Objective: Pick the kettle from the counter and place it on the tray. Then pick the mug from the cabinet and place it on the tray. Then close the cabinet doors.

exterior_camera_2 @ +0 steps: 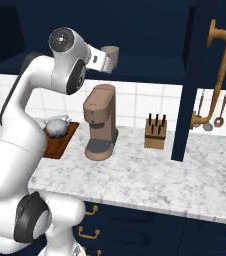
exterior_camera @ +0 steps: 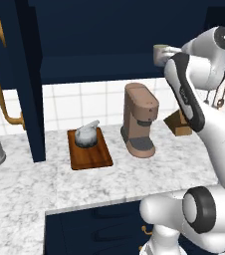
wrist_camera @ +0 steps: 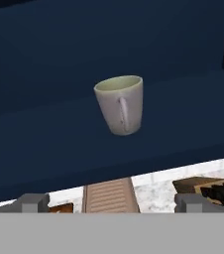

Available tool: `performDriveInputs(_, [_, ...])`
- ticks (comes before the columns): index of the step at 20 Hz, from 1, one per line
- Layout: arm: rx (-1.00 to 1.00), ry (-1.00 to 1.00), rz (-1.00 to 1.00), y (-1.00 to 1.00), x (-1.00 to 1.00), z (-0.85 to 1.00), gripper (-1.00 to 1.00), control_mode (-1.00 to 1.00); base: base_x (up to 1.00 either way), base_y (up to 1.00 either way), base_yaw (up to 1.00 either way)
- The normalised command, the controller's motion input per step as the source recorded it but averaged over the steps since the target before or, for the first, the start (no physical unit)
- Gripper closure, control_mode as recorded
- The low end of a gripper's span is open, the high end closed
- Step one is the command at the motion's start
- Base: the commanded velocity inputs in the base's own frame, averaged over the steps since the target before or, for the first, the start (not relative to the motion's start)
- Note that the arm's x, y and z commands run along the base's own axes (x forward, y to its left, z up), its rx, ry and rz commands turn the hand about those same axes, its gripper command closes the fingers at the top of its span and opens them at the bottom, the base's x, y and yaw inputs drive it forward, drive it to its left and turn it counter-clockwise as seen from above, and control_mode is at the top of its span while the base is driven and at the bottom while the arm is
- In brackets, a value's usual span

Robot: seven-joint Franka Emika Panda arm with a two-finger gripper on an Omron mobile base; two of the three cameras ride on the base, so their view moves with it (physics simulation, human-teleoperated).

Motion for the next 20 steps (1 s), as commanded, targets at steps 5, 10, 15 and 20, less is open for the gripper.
performDriveInputs(5, [-0.02,0.14,0.02,-0.03,0.43,-0.01,-1.0,-1.0,0.0,0.0,0.0])
performDriveInputs(10, [-0.13,-0.01,0.01,-0.19,0.26,-0.11,-1.0,-1.0,0.0,0.0,0.0])
performDriveInputs(15, [-0.06,0.0,0.0,-0.19,0.3,-0.16,-1.0,-1.0,0.0,0.0,0.0])
performDriveInputs(20, [0.0,0.0,0.0,-0.09,0.33,-0.12,-1.0,-1.0,0.0,0.0,0.0])
